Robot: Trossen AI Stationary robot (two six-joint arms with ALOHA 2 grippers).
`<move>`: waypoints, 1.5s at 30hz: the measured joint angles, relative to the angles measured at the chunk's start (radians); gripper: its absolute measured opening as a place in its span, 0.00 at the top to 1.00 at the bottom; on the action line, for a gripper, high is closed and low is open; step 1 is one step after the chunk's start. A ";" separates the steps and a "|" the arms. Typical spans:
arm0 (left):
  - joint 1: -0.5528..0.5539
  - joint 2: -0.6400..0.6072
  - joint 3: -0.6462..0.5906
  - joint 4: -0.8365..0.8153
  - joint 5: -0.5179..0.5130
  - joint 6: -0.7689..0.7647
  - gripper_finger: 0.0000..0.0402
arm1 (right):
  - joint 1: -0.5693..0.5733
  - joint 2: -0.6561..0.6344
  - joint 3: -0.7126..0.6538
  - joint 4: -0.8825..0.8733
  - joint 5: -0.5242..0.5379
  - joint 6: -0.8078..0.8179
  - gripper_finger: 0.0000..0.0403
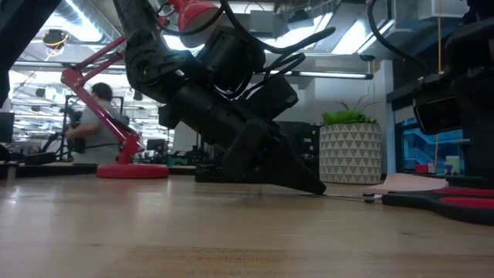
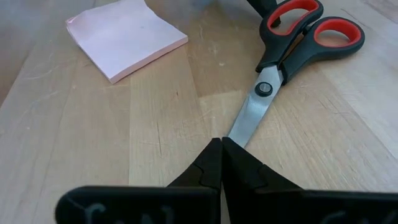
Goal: Pick and place office supplies into organizer
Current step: Put the scissors into the desk organizer
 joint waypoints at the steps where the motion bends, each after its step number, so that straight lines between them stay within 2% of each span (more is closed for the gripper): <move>1: 0.000 0.000 0.000 0.000 0.000 0.000 0.99 | 0.000 0.000 0.000 0.005 0.000 -0.001 0.39; 20: -0.002 0.000 -0.001 0.009 -0.031 0.000 1.00 | 0.000 0.002 -0.002 0.014 -0.002 -0.007 0.73; 28: -0.003 0.002 -0.001 0.031 -0.071 -0.001 1.00 | 0.000 0.015 0.000 0.008 0.004 -0.007 0.75; 33: 0.000 0.004 -0.002 0.033 -0.131 -0.003 0.99 | -0.001 0.051 0.003 0.025 0.010 -0.007 0.75; 38: 0.000 0.004 -0.002 0.034 -0.136 -0.002 0.99 | -0.001 0.065 0.005 0.028 0.012 -0.008 0.76; 45: 0.000 0.004 -0.002 0.037 -0.136 -0.001 0.99 | -0.001 0.066 0.004 0.017 0.011 -0.058 0.86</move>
